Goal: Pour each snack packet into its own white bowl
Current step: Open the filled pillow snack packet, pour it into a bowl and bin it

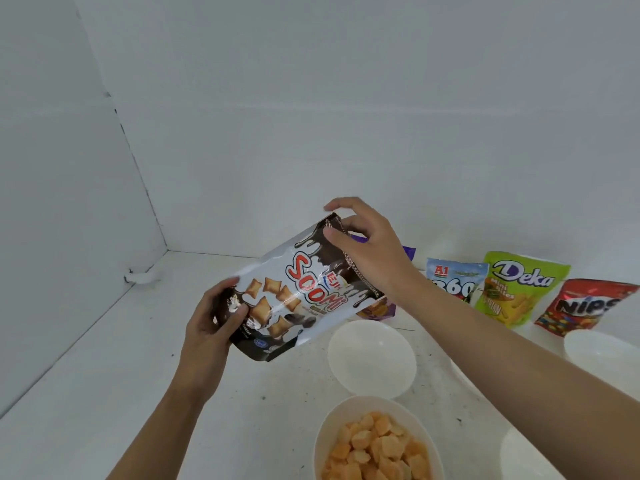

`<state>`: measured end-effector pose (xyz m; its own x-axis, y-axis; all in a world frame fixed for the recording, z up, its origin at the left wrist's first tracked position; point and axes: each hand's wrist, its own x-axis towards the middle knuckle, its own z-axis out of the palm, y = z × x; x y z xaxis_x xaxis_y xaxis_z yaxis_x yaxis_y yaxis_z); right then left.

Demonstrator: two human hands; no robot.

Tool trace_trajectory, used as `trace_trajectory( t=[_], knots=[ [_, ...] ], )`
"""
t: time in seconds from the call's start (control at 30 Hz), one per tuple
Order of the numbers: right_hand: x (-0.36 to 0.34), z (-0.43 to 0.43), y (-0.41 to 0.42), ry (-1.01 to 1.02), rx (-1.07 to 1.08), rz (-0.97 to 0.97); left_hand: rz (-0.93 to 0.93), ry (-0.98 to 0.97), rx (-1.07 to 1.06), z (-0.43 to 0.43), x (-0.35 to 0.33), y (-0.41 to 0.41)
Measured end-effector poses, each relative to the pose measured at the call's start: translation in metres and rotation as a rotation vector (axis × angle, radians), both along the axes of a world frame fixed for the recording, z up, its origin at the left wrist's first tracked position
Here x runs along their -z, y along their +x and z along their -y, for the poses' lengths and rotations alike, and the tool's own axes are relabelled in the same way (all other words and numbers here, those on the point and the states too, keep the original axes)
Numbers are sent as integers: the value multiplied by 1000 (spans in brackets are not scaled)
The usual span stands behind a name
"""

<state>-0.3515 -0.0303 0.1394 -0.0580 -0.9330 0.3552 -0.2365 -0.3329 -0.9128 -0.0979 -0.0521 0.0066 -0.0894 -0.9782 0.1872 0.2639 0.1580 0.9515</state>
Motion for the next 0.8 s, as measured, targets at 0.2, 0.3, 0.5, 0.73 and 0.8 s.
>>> trace_trajectory(
  t=[0.2,0.3,0.5,0.73,0.8],
  knots=[
    [16,1,-33,124,-175,-183,10,17,49,8,-16,3],
    [25,2,-39,144,-183,-179,82,3,58,14,-23,4],
    [41,3,-47,156,-144,-100,167,-9,73,22,-25,2],
    [82,-11,-53,199,-60,13,279,-42,93,26,-24,-7],
    [95,-14,-55,185,-26,-7,309,-52,97,26,-22,-12]
  ],
)
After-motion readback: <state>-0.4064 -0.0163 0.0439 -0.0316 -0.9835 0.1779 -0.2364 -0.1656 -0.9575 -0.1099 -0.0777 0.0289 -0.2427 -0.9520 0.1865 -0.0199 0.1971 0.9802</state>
